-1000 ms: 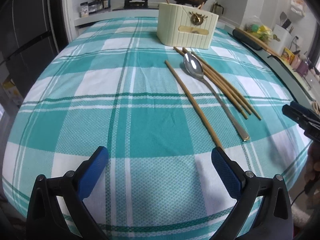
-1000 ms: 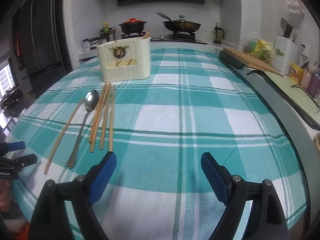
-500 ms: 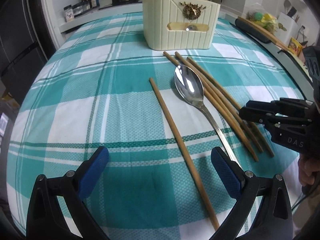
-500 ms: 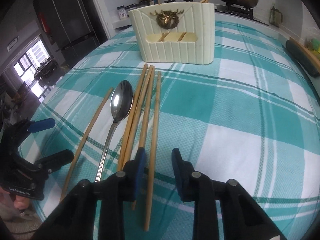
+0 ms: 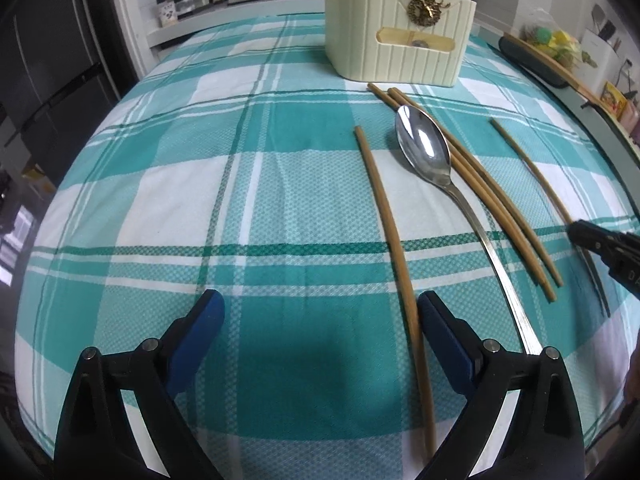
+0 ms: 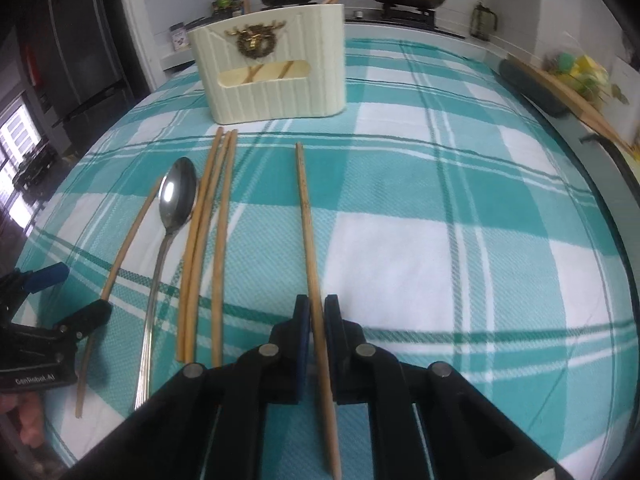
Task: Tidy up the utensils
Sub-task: 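Grasp another chopstick with the left tool while the right tool lifts its chopstick, then carry both chopsticks upright to the cream holder and lower them in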
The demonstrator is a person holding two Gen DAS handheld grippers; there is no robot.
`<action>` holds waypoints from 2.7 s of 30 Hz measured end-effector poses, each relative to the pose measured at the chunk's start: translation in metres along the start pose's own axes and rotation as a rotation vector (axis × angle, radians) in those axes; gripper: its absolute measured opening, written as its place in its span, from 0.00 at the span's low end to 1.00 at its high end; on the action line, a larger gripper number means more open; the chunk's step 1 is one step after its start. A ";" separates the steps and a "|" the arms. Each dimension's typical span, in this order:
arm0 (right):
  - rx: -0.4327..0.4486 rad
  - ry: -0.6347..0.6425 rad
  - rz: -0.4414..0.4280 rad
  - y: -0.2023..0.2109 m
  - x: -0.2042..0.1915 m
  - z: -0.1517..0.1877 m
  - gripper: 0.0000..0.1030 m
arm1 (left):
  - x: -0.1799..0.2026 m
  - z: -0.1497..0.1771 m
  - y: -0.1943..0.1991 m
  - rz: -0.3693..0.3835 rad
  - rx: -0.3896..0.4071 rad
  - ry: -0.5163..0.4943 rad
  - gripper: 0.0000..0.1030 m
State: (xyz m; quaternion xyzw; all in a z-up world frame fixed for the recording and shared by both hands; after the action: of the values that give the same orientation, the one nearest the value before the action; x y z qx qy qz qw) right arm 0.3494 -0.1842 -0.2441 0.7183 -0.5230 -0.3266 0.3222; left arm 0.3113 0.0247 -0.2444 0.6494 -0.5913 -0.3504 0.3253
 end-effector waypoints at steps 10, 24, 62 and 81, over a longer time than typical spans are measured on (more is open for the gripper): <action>-0.010 -0.054 0.065 0.036 0.023 0.047 0.36 | -0.002 0.002 -0.001 0.032 -0.013 -0.048 0.98; -0.137 0.063 -0.053 0.018 0.031 0.018 0.54 | 0.010 -0.039 -0.029 0.099 -0.143 -0.188 0.99; 0.182 0.060 -0.164 0.098 0.011 -0.096 0.07 | -0.021 -0.129 0.121 0.301 0.181 -0.018 0.04; 0.490 0.127 -0.169 0.191 -0.030 -0.137 0.07 | -0.035 -0.172 0.205 0.351 0.368 0.007 0.04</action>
State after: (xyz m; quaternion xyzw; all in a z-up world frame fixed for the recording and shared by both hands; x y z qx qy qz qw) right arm 0.3498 -0.1851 -0.0071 0.8351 -0.5033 -0.1704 0.1423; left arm 0.3432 0.0428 0.0224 0.5862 -0.7477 -0.1726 0.2596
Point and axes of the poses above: each gripper's, at about its wrist camera, not at the fingertips, and y roughly against the way its jaws point, x to its right, z to its underside, the point moved 5 cm from there along -y, roughly the way its jaws point, and after that the axes turned 4 degrees about -z, right-handed, at the moved point
